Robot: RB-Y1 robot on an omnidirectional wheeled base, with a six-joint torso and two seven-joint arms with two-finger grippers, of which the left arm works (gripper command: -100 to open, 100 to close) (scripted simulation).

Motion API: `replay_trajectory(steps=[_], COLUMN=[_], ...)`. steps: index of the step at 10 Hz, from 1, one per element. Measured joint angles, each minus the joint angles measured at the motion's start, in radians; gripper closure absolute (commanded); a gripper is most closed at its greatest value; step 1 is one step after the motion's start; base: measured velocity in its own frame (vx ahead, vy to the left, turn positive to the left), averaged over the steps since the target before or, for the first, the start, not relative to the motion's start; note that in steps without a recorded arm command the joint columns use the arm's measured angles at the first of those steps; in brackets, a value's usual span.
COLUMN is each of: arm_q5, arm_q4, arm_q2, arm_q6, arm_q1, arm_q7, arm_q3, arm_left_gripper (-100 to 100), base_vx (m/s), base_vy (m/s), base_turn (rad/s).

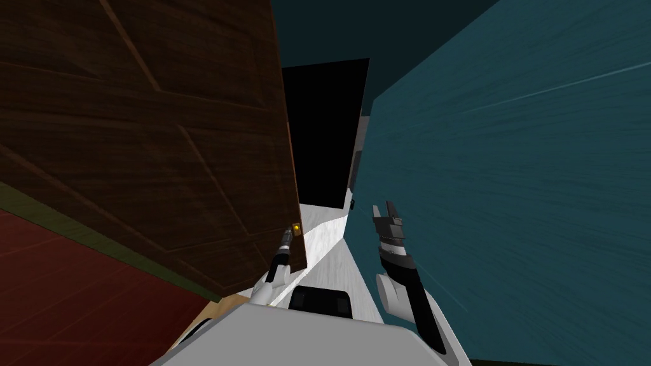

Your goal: Push the door open

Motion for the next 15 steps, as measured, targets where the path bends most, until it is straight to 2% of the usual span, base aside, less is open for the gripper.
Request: replay_trajectory(steps=[1, 4, 7, 8, 12, 15], arm_q5=[0.01, 0.017, 0.025, 0.025, 0.027, 0.029], arm_q4=[-0.016, -0.022, -0.026, -0.026, -0.027, -0.016], arm_q2=[-0.003, -0.007, -0.029, -0.031, -0.012, -0.012], arm_q6=[0.0, 0.014, 0.028, 0.029, 0.016, -0.001], arm_q1=[0.014, 0.011, 0.008, 0.008, 0.017, 0.019], arm_q7=[-0.013, -0.019, -0.023, -0.023, -0.022, -0.019], arm_q3=[0.009, 0.015, 0.021, 0.021, 0.024, 0.027], arm_left_gripper=[-100, -100, -100, -100, -100, -100], base_vx=[-0.046, -0.201, -0.173, 0.044, 0.195, 0.218], base_vy=[-0.057, -0.16, -0.144, -0.009, 0.049, 0.038], base_turn=[0.038, 0.066, 0.055, -0.04, -0.027, -0.035])
